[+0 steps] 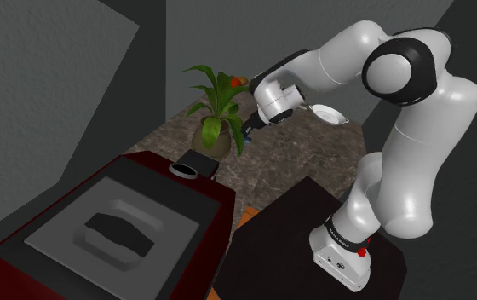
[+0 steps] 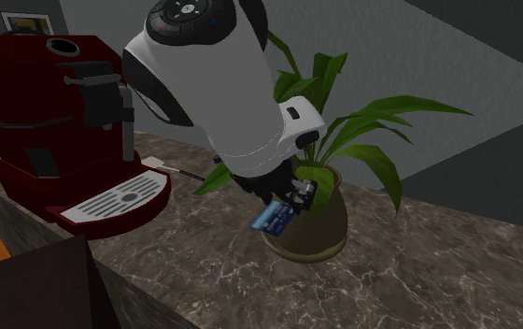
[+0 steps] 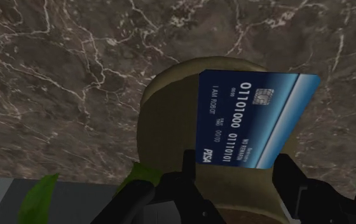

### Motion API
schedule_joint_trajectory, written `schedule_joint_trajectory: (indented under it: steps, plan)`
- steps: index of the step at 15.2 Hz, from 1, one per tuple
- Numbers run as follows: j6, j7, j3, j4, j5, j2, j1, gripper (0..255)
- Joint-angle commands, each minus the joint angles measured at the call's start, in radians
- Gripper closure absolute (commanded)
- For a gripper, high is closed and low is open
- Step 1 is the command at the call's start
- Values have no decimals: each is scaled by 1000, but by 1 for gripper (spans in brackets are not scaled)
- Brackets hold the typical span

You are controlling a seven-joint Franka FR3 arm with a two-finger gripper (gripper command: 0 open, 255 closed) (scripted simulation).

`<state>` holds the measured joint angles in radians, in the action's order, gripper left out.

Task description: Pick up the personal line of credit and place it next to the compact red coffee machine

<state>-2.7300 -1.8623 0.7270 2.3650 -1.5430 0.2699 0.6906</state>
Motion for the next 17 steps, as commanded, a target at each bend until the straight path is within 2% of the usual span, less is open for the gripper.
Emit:
schedule_joint_trajectory:
  steps: [1,9,17]
  plan:
    - [-11,41,12,8,53,-31,10,255]
    - [-60,249,62,48,308,-167,59,255]
    - [-92,525,88,86,646,-313,74,255]
